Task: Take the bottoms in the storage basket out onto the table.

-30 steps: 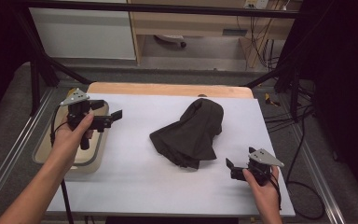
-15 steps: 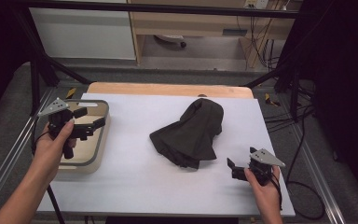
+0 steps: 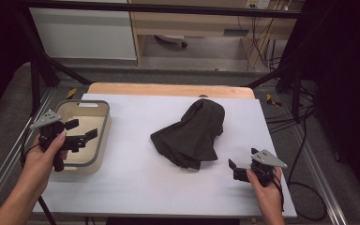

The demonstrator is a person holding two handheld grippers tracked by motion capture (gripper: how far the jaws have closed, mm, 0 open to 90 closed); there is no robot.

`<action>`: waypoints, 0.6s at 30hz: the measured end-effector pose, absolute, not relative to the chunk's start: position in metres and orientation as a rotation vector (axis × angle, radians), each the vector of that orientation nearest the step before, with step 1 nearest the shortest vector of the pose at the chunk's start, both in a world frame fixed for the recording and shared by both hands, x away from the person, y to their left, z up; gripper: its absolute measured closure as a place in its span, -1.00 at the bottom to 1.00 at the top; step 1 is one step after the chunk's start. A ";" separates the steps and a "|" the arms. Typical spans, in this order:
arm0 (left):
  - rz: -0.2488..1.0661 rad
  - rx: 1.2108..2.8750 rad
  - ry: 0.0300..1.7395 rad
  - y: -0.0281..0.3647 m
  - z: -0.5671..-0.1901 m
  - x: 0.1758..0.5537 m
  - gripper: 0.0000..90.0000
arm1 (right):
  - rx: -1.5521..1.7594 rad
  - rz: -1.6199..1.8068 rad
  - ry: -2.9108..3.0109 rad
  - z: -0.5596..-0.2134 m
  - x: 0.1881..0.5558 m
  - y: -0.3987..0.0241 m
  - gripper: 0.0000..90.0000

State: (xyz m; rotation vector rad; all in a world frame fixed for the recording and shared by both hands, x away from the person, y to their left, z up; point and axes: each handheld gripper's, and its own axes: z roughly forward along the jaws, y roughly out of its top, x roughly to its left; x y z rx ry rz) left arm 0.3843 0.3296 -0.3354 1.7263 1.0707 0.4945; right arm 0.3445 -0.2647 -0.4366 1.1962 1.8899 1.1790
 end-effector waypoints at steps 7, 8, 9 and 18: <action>0.508 1.721 1.061 0.334 -0.347 0.375 -0.85 | 1.194 1.178 1.901 -0.438 0.344 -0.264 -0.95; 0.510 1.723 1.059 0.334 -0.349 0.374 -0.85 | 1.194 1.177 1.903 -0.438 0.344 -0.264 -0.95; 0.515 1.728 1.055 0.334 -0.351 0.373 -0.85 | 1.196 1.176 1.905 -0.438 0.344 -0.263 -0.95; 0.512 1.746 1.044 0.329 -0.361 0.368 -0.85 | 1.189 1.174 1.920 -0.439 0.344 -0.262 -0.95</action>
